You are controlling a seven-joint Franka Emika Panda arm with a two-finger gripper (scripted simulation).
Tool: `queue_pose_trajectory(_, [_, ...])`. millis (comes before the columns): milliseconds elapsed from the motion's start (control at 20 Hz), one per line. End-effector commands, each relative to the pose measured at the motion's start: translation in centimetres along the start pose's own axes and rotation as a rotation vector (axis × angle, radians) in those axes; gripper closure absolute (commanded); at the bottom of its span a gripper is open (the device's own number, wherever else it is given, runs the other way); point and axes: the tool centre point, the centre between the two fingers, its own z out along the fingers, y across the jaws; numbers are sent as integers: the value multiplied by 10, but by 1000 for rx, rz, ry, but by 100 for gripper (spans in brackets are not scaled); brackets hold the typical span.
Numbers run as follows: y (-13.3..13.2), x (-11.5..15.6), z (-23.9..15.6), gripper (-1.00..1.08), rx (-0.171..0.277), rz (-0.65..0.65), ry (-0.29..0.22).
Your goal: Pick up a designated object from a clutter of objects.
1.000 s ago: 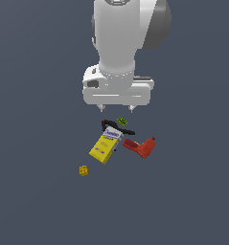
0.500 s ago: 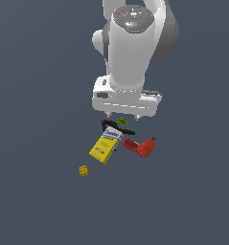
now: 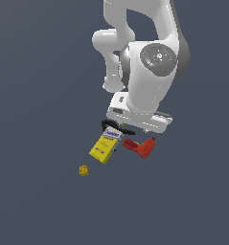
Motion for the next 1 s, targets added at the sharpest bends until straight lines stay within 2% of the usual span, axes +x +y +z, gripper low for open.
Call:
queue_pose_trajectory(0, [-12, 1, 12, -100, -16, 44, -16])
queue_pose_trajectory(950, [-95, -12, 115, -100, -164, 368, -100])
